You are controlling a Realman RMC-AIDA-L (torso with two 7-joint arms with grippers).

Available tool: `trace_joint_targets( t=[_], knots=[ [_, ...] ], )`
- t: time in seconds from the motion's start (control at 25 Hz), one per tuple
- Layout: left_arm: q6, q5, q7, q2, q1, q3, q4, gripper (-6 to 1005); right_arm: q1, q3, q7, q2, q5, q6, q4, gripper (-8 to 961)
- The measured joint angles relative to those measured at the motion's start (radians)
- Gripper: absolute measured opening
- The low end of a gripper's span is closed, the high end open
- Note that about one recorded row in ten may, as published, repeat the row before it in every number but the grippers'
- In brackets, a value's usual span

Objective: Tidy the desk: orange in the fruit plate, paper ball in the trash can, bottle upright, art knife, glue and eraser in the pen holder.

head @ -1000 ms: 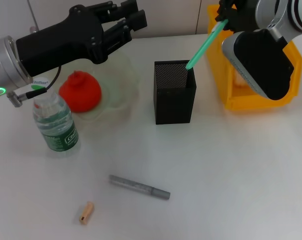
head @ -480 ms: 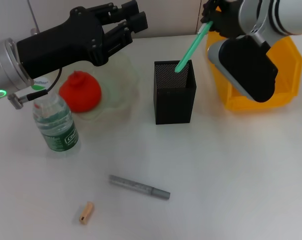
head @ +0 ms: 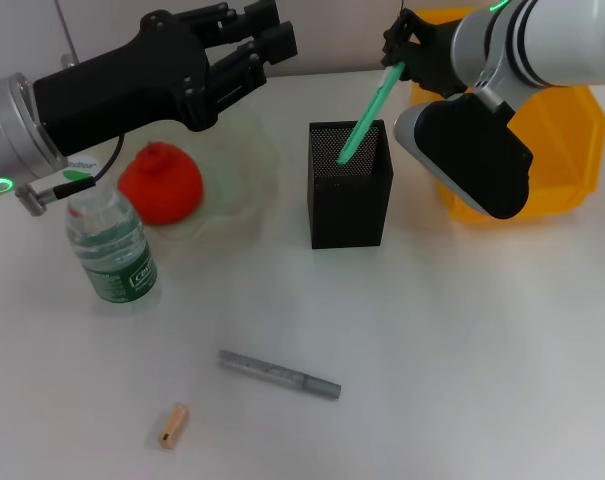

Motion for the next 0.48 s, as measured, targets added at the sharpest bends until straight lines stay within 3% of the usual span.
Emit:
trace_joint_targets(
  t=[0.48],
  knots=[
    [0.005,-0.002,0.015,0.0,0.006,-0.001,-0.009,343,0.019,-0.031,-0.006,0.001,-0.001,0.039,0.05,216]
  ],
)
